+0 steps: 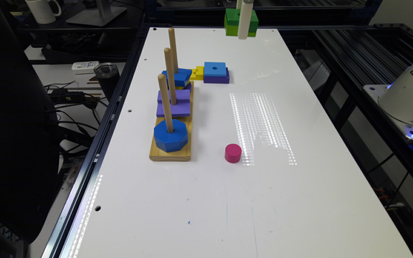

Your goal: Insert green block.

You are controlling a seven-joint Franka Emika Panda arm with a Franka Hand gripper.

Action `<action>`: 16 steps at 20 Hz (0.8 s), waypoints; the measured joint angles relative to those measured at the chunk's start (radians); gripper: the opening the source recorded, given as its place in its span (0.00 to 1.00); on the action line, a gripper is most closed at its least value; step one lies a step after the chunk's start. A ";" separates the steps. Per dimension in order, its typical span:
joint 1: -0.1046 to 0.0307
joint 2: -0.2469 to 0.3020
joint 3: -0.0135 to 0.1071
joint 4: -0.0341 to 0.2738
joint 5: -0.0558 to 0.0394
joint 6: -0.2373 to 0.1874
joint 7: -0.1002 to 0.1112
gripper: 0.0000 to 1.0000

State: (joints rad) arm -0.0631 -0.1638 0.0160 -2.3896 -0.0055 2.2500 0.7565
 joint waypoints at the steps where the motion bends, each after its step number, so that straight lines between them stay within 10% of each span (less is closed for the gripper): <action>1: 0.000 -0.001 0.000 0.003 0.0000 -0.004 0.000 0.00; 16: 0.000 -0.004 0.000 0.012 0.0001 -0.016 0.000 0.00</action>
State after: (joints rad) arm -0.0630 -0.1678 0.0160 -2.3774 -0.0054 2.2335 0.7565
